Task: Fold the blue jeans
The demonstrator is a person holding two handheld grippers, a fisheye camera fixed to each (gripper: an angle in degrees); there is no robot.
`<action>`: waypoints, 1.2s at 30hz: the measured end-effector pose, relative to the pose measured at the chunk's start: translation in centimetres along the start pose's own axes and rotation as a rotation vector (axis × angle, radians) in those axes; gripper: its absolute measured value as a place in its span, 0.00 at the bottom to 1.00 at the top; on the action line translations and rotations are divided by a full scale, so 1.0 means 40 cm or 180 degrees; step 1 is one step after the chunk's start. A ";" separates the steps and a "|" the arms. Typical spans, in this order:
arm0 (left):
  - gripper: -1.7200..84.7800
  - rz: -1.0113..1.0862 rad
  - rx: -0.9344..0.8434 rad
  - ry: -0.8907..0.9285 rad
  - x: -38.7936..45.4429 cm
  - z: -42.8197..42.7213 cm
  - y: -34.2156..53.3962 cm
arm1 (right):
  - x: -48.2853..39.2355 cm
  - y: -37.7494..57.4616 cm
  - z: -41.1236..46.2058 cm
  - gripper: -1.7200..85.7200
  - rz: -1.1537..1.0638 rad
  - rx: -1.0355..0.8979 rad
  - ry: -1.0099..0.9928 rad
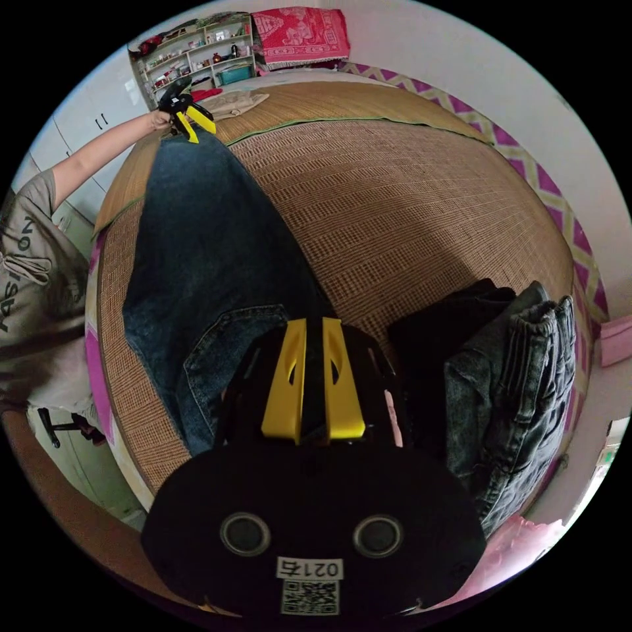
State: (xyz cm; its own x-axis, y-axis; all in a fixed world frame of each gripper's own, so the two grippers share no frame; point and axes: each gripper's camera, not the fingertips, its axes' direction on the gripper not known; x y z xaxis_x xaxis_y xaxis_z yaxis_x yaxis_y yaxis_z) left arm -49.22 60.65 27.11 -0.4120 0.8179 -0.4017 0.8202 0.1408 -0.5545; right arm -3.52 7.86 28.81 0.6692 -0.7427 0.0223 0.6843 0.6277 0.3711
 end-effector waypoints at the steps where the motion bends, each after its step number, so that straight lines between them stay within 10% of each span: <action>1: 0.13 -0.0014 -0.0041 0.0018 -0.003 0.003 -0.008 | 0.019 0.003 -0.001 0.07 0.0019 -0.0012 -0.0018; 12: 0.01 0.0272 0.0655 -0.0167 0.166 -0.264 0.026 | 0.036 0.104 -0.247 0.01 -0.0140 0.0415 0.0197; 20: 0.01 0.0649 0.1226 -0.0233 0.601 -0.548 0.341 | -0.541 0.541 -0.666 0.01 -0.0599 0.1058 0.0686; 27: 0.01 -0.0012 0.1096 0.0341 0.774 -0.334 0.629 | -0.810 0.752 -0.416 0.01 -0.0219 0.0238 0.0601; 36: 0.02 -0.0669 0.1797 0.0712 0.702 -0.393 0.858 | -0.697 0.957 -0.568 0.02 0.0571 0.1227 0.0045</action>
State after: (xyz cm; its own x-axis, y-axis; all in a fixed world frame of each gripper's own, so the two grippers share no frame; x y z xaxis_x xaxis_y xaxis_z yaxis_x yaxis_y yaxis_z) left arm -26.41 97.22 8.24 -0.3984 0.9100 -0.1146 0.3706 0.0454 -0.9277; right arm 10.60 57.91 21.32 0.7735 -0.6248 0.1064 0.4002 0.6116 0.6825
